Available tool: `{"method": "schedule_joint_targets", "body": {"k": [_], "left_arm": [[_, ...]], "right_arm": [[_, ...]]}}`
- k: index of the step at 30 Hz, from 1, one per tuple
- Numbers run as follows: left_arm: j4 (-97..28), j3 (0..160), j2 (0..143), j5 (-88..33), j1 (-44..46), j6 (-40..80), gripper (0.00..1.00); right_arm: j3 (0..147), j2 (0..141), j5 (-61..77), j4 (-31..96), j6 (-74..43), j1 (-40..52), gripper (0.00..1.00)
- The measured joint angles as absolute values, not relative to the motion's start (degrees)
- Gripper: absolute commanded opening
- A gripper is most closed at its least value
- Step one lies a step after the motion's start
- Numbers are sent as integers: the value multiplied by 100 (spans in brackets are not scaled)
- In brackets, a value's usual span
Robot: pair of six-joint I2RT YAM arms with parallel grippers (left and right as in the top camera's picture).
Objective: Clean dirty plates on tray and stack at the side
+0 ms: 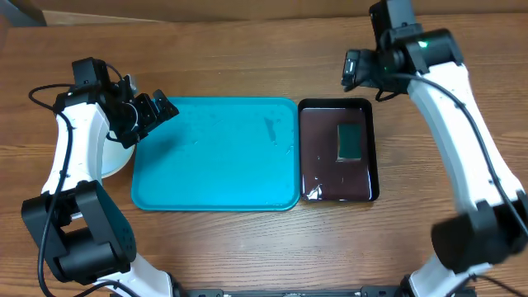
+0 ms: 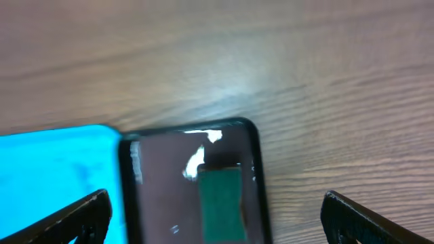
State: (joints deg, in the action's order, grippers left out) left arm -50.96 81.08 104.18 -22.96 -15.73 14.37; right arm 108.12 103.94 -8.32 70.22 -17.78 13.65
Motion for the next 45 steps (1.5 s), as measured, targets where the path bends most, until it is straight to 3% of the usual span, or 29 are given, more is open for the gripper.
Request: {"method": "schedule_joint_targets", "body": {"k": [11, 16, 26, 36, 45], "left_arm": [[-5096, 8108, 10418, -2296, -1573, 1437, 100], [-5096, 8108, 10418, -2296, -1573, 1437, 100], [-5092, 8101, 10418, -2300, -1573, 1437, 100], [-5087, 8101, 10418, -2298, -1573, 1437, 100], [-5092, 8101, 10418, -2298, -1573, 1437, 100]], "right_arm": [[10812, 8156, -906, 7004, -1741, 1511, 100], [10460, 6781, -1092, 6108, -1214, 1509, 100], [6029, 2908, -1002, 2574, -384, 1227, 100], [1726, 517, -311, -1107, -303, 731, 100], [596, 99, -143, -1529, -486, 617, 100]]}}
